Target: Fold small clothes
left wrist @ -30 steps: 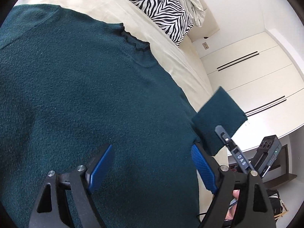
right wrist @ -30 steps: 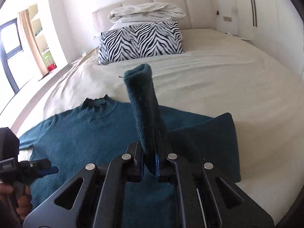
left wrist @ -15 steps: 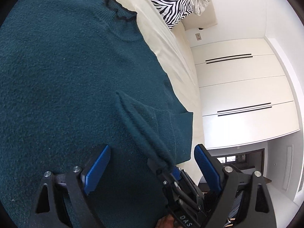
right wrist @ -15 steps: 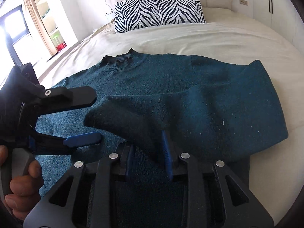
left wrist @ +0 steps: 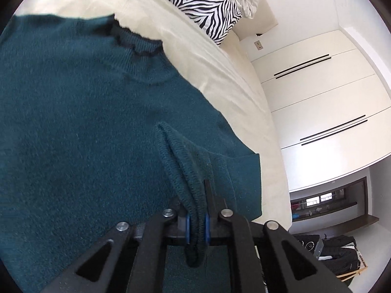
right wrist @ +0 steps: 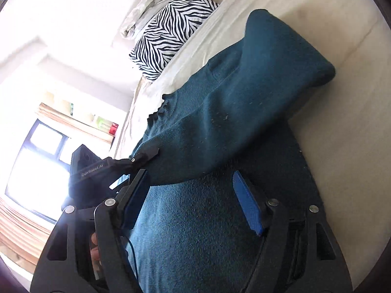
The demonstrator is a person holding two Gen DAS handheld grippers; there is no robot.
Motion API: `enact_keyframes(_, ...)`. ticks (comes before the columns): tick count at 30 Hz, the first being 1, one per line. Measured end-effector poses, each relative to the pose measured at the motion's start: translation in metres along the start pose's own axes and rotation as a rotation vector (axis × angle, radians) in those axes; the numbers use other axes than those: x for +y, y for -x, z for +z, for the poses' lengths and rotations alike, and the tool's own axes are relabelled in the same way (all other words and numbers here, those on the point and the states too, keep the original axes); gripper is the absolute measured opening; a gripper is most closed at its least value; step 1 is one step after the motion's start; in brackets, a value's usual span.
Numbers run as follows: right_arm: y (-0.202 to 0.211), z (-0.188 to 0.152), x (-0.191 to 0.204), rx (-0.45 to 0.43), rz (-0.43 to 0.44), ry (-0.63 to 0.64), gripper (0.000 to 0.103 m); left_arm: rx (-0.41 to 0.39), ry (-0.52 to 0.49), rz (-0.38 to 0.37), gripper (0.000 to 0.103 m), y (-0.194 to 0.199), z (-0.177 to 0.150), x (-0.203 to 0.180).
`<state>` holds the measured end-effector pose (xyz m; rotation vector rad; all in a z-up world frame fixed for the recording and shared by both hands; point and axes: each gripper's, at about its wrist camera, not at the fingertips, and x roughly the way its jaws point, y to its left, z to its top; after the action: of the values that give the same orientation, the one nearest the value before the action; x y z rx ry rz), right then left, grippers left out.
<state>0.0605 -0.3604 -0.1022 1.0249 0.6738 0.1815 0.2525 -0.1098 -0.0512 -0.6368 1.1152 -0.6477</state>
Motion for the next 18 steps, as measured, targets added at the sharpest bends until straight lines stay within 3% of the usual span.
enact_keyframes(6, 0.003, 0.008, -0.019, -0.033, 0.106, -0.163, 0.069, -0.11, -0.111, 0.069, 0.009, 0.051, 0.033, 0.003)
enact_keyframes(13, -0.029, 0.03, -0.031, -0.028, 0.192, -0.379, 0.07, -0.17, -0.081, 0.135, 0.009, 0.065, 0.052, 0.048)
enact_keyframes(18, -0.062, 0.053, -0.026, -0.014, 0.167, -0.395, 0.069, -0.159, -0.065, 0.159, 0.009, 0.056, 0.048, 0.067)
